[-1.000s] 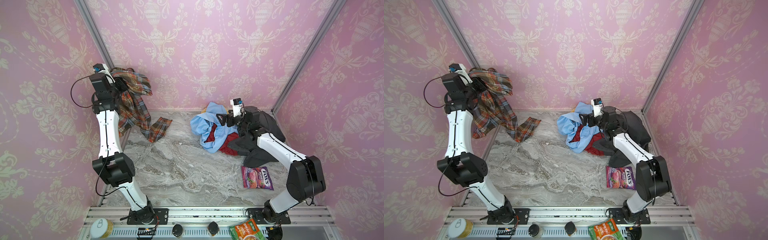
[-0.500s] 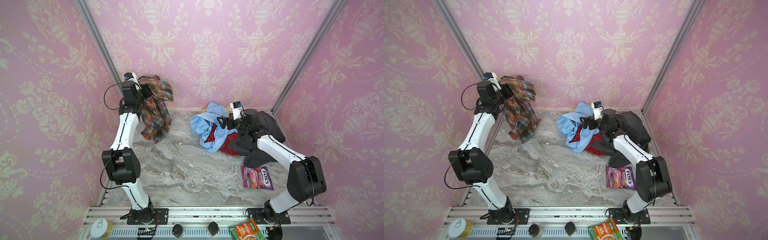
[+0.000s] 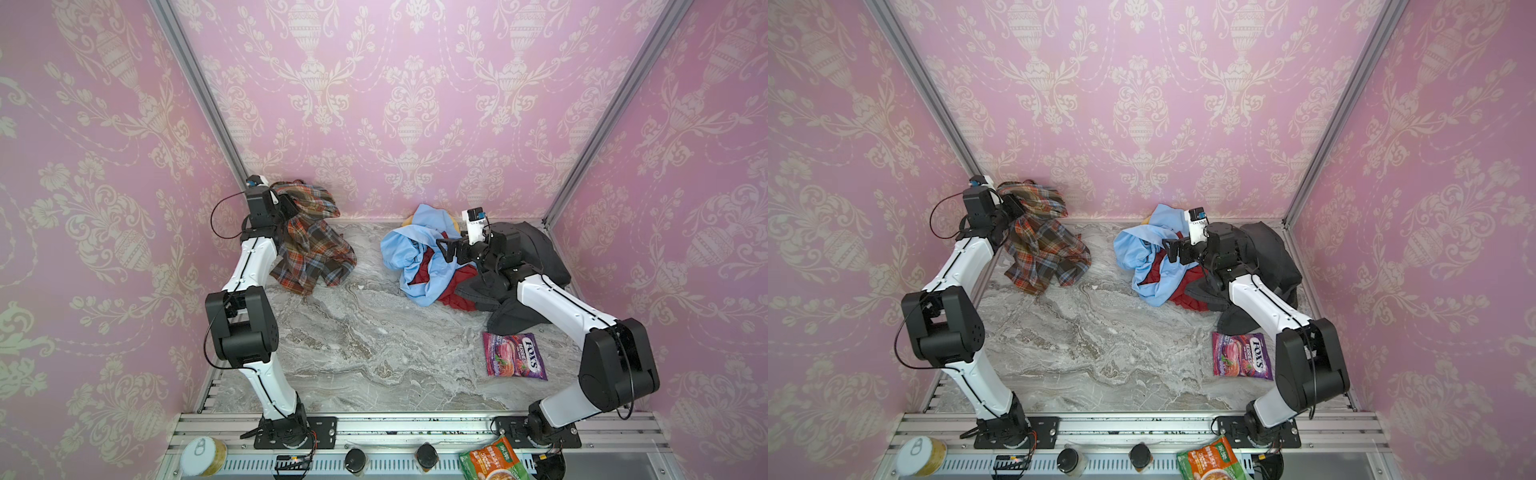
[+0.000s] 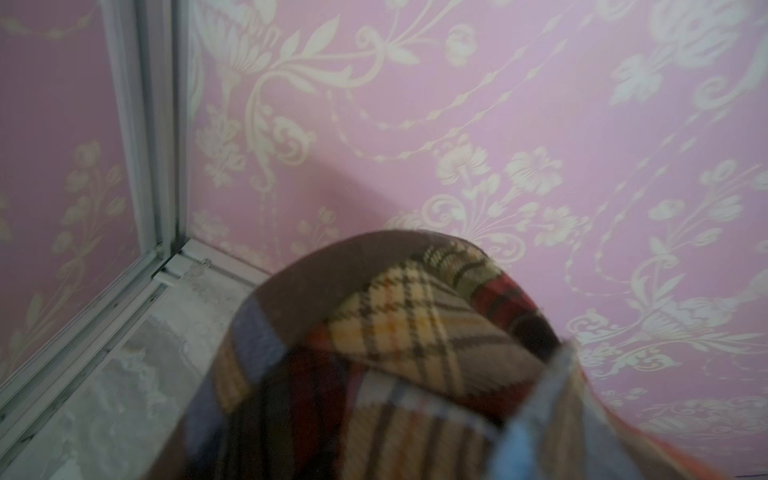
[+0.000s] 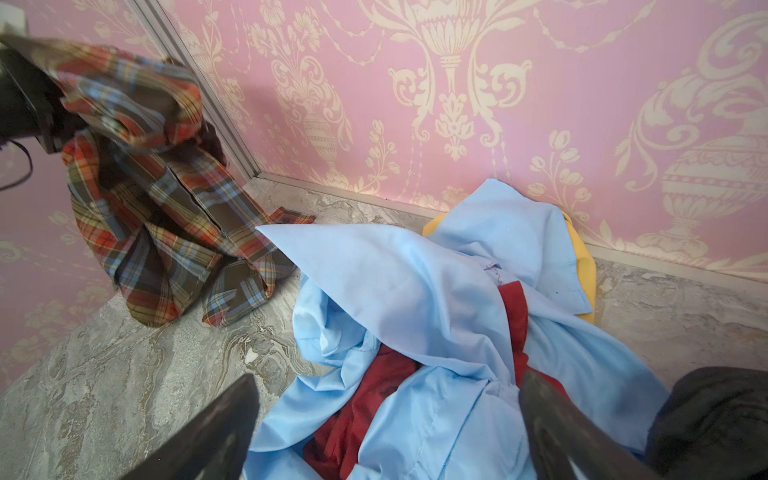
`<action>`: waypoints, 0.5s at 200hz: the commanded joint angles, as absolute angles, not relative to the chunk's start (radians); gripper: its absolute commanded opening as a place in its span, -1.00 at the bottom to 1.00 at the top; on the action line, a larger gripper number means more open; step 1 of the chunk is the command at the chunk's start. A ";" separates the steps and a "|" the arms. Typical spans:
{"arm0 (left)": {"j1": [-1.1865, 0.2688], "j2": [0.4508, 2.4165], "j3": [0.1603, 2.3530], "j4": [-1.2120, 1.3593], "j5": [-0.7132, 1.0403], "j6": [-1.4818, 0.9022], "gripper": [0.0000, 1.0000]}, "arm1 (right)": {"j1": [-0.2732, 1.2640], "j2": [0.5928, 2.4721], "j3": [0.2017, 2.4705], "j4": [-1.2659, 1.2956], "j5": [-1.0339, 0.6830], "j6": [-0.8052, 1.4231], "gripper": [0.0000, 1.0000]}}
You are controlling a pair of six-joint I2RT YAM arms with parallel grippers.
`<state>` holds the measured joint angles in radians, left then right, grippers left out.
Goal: Pick out a specific cloth from the pile
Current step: 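Carry the plaid shirt with the left gripper away from the pile toward the wall corner, then lower the plaid shirt onto the table and open the left gripper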
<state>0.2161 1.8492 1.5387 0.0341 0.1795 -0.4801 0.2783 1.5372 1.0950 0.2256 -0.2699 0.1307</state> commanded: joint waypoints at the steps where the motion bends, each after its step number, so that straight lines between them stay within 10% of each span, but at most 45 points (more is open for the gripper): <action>1: 0.221 1.758 1.449 0.048 0.113 -0.424 -1.00 | 0.286 1.501 1.060 0.285 -0.271 0.152 0.96; 100: -0.046 1.895 1.392 -0.291 -0.210 -0.339 -1.00 | 0.300 1.447 0.916 0.362 -0.225 0.198 0.96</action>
<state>0.0055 1.8057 1.2972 -0.0921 -0.0547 -0.4297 0.2955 1.4872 0.9375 0.3325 -0.2462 0.1837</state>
